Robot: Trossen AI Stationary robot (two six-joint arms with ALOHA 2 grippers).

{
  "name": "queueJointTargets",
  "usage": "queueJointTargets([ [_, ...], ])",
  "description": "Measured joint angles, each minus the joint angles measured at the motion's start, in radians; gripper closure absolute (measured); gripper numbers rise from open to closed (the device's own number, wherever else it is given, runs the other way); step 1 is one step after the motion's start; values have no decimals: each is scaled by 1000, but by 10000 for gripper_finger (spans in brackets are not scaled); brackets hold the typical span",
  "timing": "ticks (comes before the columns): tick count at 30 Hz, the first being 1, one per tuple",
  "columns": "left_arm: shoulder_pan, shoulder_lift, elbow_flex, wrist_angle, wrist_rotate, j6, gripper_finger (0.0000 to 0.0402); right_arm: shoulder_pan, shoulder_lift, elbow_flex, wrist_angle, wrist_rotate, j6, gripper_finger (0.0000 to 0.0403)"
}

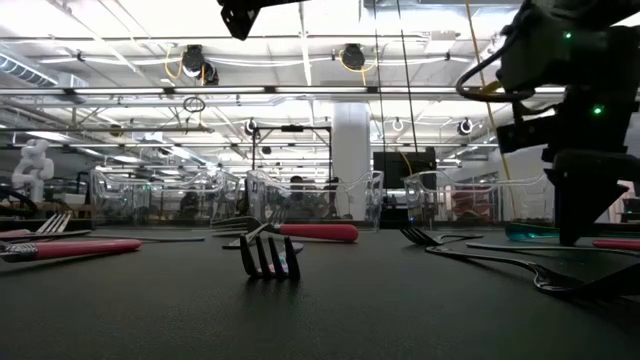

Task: Sort silverware by color (type)
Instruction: Put the blue fork into the right transparent bin

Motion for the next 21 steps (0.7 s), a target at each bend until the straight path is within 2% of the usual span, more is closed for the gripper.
queueJointTargets([
  [3,0,0,0,0,-26,0,377,-27,19,3,17,-45,0,166],
  [6,0,0,0,0,-44,1,377,-46,26,3,24,-76,0,206],
  [15,1,0,0,0,-48,7,377,-86,28,0,97,-143,-136,381],
  [17,0,0,0,0,-48,7,377,-93,28,-1,120,-142,-183,393],
  [21,0,0,0,0,-48,7,377,-103,5,-2,149,-123,-247,391],
])
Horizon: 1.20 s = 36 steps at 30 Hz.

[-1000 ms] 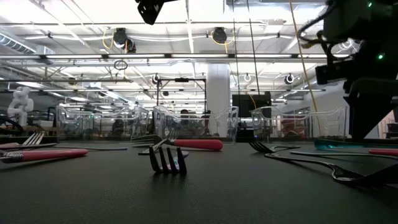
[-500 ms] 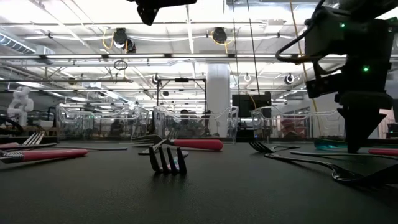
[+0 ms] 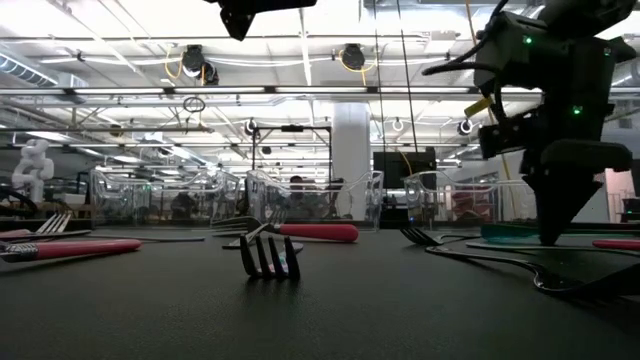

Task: Sort silverware by color (type)
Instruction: Put the blue fork into the right transparent bin

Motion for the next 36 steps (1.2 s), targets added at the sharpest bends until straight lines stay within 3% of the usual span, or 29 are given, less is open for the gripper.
queueJointTargets([
  [9,3,-2,0,38,-104,-6,377,23,-280,33,20,79,-80,399],
  [17,3,-2,0,50,-132,-88,377,105,-469,29,297,185,-271,399],
  [24,-11,-2,0,74,-252,-87,377,179,-439,22,656,182,-454,399],
  [28,-30,-2,0,77,-254,-88,366,210,-375,21,812,180,-532,399],
  [31,-46,-2,0,104,-254,-89,330,228,-324,21,917,178,-575,398],
  [36,-63,1,0,155,-254,-88,231,241,-237,21,1079,131,-608,398],
])
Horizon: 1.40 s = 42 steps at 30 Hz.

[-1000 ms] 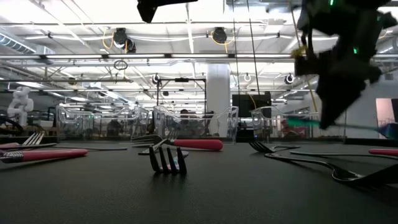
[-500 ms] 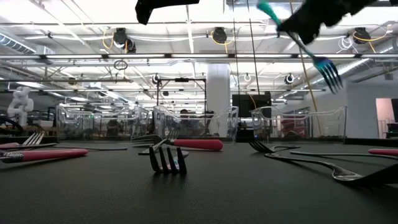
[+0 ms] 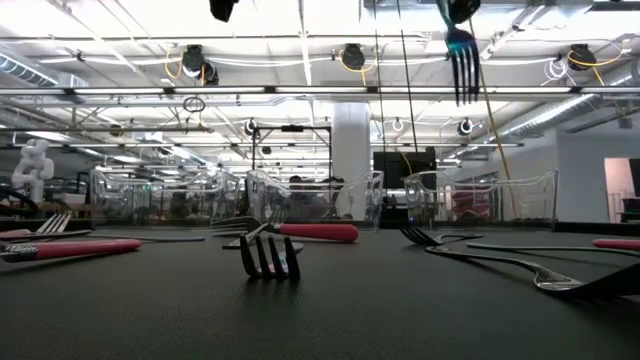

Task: Sort silverware by color (type)
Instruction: Put the blue fork into the right transparent bin

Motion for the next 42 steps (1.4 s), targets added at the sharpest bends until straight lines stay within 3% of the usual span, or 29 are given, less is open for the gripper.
queueJointTargets([
  [5,1,33,0,20,0,0,146,0,65,0,126,-4,-13,397],
  [11,15,122,0,222,37,104,101,0,115,0,241,-6,-35,397],
  [16,18,179,0,390,92,206,95,0,120,0,263,-6,-35,397],
  [23,57,239,1,505,110,209,95,14,120,0,292,-7,-38,397],
  [31,82,376,1,779,148,240,95,19,120,0,290,-6,-64,397],
  [42,112,406,2,813,258,237,95,19,120,0,286,-6,-64,397],
])
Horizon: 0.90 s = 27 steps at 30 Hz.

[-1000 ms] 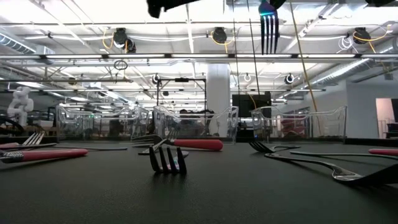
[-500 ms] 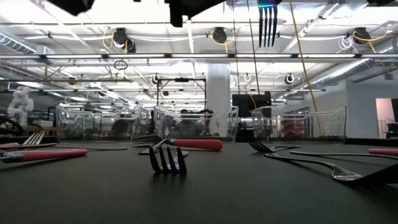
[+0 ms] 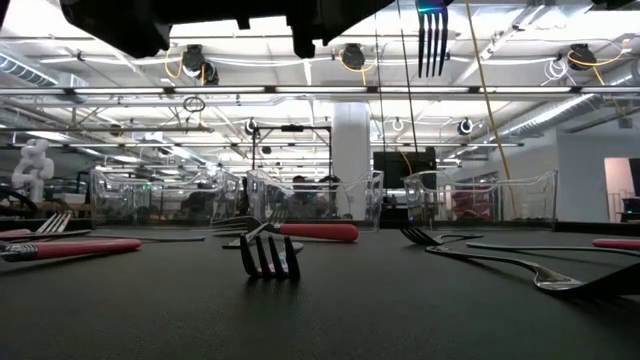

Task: Sort silverware by color (type)
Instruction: Put the blue fork into the right transparent bin

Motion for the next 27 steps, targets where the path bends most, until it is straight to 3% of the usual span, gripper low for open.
queueJointTargets([
  [16,12,6,12,-4,12,-8,140,0,0,0,-4,0,0,397],
  [27,7,187,213,-9,25,62,146,-1,0,1,-12,0,-16,397],
])
